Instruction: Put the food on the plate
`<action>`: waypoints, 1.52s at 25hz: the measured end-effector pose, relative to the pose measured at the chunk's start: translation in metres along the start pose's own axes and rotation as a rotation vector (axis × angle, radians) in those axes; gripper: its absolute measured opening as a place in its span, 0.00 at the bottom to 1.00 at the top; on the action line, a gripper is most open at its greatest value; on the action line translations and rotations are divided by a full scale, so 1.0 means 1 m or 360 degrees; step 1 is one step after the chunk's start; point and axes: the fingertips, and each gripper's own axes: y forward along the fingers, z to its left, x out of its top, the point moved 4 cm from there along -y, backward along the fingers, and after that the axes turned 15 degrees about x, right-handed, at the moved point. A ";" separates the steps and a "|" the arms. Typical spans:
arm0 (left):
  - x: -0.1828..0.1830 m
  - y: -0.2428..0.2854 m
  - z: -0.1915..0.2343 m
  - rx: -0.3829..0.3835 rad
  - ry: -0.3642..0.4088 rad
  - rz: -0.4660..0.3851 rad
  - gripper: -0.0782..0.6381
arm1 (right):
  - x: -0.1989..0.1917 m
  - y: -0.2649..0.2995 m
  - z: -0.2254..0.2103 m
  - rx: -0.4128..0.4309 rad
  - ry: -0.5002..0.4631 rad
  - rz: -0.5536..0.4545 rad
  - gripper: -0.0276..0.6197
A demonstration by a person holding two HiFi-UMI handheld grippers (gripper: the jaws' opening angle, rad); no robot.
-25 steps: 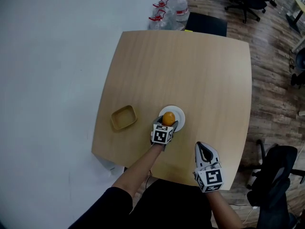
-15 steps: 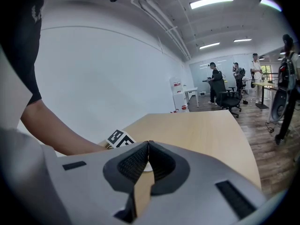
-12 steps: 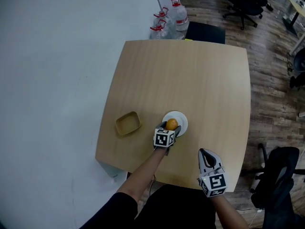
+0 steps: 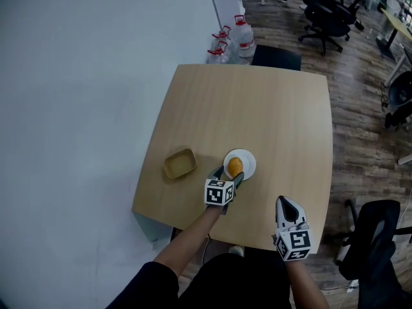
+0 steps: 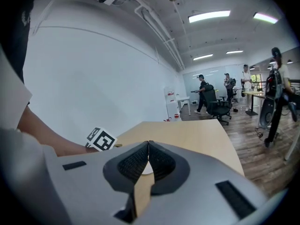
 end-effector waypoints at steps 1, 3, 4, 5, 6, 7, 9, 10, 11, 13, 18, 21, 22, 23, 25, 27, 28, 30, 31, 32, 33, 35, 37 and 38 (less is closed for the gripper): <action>0.002 -0.013 -0.001 -0.0010 -0.0006 -0.0028 0.58 | 0.001 -0.006 0.004 -0.0020 0.0001 -0.0012 0.14; 0.006 -0.041 -0.002 -0.0024 -0.0025 -0.0089 0.58 | 0.000 -0.018 0.015 -0.0027 -0.0008 -0.0021 0.14; 0.007 -0.056 -0.002 -0.0030 -0.0038 -0.0122 0.58 | -0.001 -0.023 0.022 -0.0021 -0.0019 -0.0019 0.14; 0.009 -0.070 -0.002 -0.0036 -0.0052 -0.0152 0.58 | -0.001 -0.026 0.029 -0.0014 -0.0033 -0.0017 0.14; 0.010 -0.084 -0.002 -0.0044 -0.0069 -0.0179 0.58 | -0.001 -0.030 0.037 -0.0009 -0.0045 -0.0020 0.14; 0.010 -0.098 -0.002 -0.0056 -0.0088 -0.0203 0.58 | 0.000 -0.033 0.044 -0.0005 -0.0054 -0.0028 0.14; 0.010 -0.126 -0.004 -0.0101 -0.0142 -0.0241 0.58 | 0.003 -0.039 0.057 -0.0001 -0.0064 -0.0055 0.14; 0.010 -0.141 -0.004 -0.0127 -0.0180 -0.0263 0.58 | 0.005 -0.042 0.064 0.0001 -0.0069 -0.0068 0.14; 0.011 -0.156 -0.005 -0.0148 -0.0221 -0.0292 0.58 | 0.006 -0.045 0.072 0.0003 -0.0076 -0.0078 0.14; 0.011 -0.190 -0.006 -0.0175 -0.0291 -0.0362 0.58 | 0.008 -0.053 0.087 0.0011 -0.0097 -0.0092 0.14; 0.004 -0.262 -0.020 -0.0244 -0.0368 -0.0537 0.58 | 0.010 -0.081 0.119 0.0018 -0.0092 -0.0146 0.14; 0.004 -0.300 -0.033 -0.0280 -0.0298 -0.0654 0.58 | 0.022 -0.099 0.141 0.0020 -0.0121 -0.0189 0.14; 0.004 -0.313 -0.035 -0.0288 -0.0299 -0.0685 0.58 | 0.026 -0.104 0.147 0.0008 -0.0143 -0.0196 0.14; 0.001 -0.325 -0.037 -0.0301 -0.0319 -0.0703 0.58 | 0.029 -0.109 0.153 -0.0008 -0.0165 -0.0202 0.14; -0.009 -0.347 -0.039 -0.0345 -0.0394 -0.0701 0.42 | 0.032 -0.120 0.162 -0.0033 -0.0187 -0.0219 0.14; -0.020 -0.364 -0.038 -0.0379 -0.0463 -0.0701 0.21 | 0.033 -0.128 0.170 -0.0035 -0.0166 -0.0236 0.14; -0.024 -0.371 -0.038 -0.0381 -0.0467 -0.0711 0.20 | 0.033 -0.130 0.175 -0.0033 -0.0155 -0.0244 0.14; -0.029 -0.386 -0.036 -0.0361 -0.0400 -0.0752 0.15 | 0.034 -0.132 0.185 -0.0040 -0.0168 -0.0252 0.14; -0.031 -0.392 -0.036 -0.0344 -0.0352 -0.0775 0.14 | 0.033 -0.133 0.189 -0.0045 -0.0187 -0.0249 0.14; -0.033 -0.398 -0.034 -0.0321 -0.0311 -0.0797 0.13 | 0.032 -0.132 0.193 -0.0044 -0.0203 -0.0242 0.14; -0.035 -0.403 -0.032 -0.0291 -0.0278 -0.0820 0.13 | 0.031 -0.131 0.197 -0.0036 -0.0212 -0.0232 0.14; -0.037 -0.412 -0.028 -0.0224 -0.0229 -0.0863 0.13 | 0.028 -0.130 0.202 -0.0016 -0.0227 -0.0211 0.14; -0.040 -0.415 -0.023 -0.0190 -0.0221 -0.0871 0.13 | 0.028 -0.129 0.205 -0.0014 -0.0267 -0.0199 0.14; -0.041 -0.414 -0.021 -0.0182 -0.0225 -0.0861 0.13 | 0.028 -0.128 0.206 -0.0018 -0.0295 -0.0195 0.14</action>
